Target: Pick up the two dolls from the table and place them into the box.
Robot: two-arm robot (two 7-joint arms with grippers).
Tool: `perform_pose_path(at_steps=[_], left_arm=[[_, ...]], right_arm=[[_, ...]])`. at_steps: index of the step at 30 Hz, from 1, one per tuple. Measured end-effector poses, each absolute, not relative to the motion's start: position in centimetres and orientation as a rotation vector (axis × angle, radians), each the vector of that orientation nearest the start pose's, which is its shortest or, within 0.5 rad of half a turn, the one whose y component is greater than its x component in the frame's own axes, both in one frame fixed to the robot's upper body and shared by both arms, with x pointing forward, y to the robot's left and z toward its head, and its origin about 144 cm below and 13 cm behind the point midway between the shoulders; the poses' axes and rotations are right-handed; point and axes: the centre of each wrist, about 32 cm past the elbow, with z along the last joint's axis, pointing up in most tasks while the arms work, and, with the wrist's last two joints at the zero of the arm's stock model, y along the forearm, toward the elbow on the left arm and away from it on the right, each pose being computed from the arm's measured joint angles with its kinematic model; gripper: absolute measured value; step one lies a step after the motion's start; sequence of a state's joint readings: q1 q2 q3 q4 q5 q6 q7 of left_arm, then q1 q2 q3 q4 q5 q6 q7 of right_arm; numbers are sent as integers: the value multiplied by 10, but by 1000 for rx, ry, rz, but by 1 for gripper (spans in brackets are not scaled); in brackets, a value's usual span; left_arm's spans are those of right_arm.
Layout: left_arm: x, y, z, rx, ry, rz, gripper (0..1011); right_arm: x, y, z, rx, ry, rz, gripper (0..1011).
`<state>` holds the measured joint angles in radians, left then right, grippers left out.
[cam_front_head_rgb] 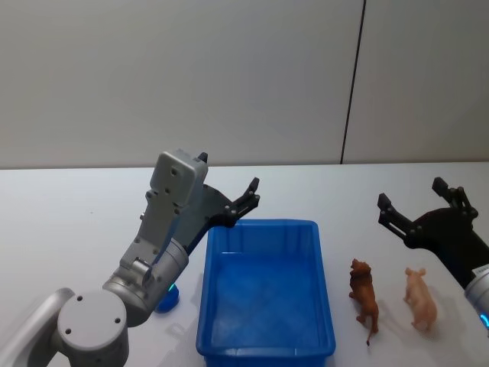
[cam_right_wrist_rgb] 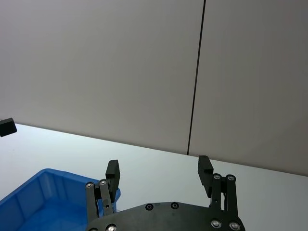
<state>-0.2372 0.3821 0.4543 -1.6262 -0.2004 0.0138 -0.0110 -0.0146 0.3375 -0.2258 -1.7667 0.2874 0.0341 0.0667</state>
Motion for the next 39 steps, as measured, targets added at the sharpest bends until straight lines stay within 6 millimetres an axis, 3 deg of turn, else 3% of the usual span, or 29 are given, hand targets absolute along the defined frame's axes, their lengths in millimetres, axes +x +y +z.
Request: perform_pose_path(at_steps=[30,39], left_arm=[[492,198,1204,61,-268,1124,1001],[492,198,1204,61,-268,1124,1001]], right_arm=[[443,-237,1189,26,-75,-1230,1001],[442,-227,1186,-22,-64,-1273,1001]])
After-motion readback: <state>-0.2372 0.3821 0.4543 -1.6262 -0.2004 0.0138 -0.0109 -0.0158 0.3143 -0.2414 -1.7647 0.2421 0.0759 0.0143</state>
